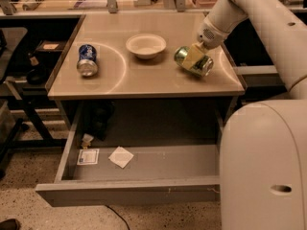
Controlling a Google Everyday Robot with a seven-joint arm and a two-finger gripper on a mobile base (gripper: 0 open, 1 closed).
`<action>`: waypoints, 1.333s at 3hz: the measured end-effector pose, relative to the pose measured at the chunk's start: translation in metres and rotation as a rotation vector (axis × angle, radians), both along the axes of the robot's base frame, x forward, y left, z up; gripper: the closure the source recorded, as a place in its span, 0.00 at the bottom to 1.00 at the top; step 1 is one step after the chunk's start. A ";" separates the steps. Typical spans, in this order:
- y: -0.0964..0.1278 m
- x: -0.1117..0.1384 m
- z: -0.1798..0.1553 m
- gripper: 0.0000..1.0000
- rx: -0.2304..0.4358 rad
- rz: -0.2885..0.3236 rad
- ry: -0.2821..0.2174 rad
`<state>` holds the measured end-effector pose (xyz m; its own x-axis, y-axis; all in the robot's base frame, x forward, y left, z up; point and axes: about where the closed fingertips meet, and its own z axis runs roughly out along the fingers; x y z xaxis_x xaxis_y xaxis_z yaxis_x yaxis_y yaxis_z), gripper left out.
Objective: Place green can into top drawer
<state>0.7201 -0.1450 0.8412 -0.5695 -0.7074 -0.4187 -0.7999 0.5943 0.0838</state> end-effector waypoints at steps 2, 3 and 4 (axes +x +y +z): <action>-0.021 -0.038 0.021 1.00 0.057 0.005 -0.023; -0.032 -0.064 0.023 1.00 0.082 0.002 -0.025; -0.037 -0.123 0.030 1.00 0.113 0.034 -0.042</action>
Offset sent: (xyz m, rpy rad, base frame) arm -0.0817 -0.0404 0.0289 0.0842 -0.0277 -0.0043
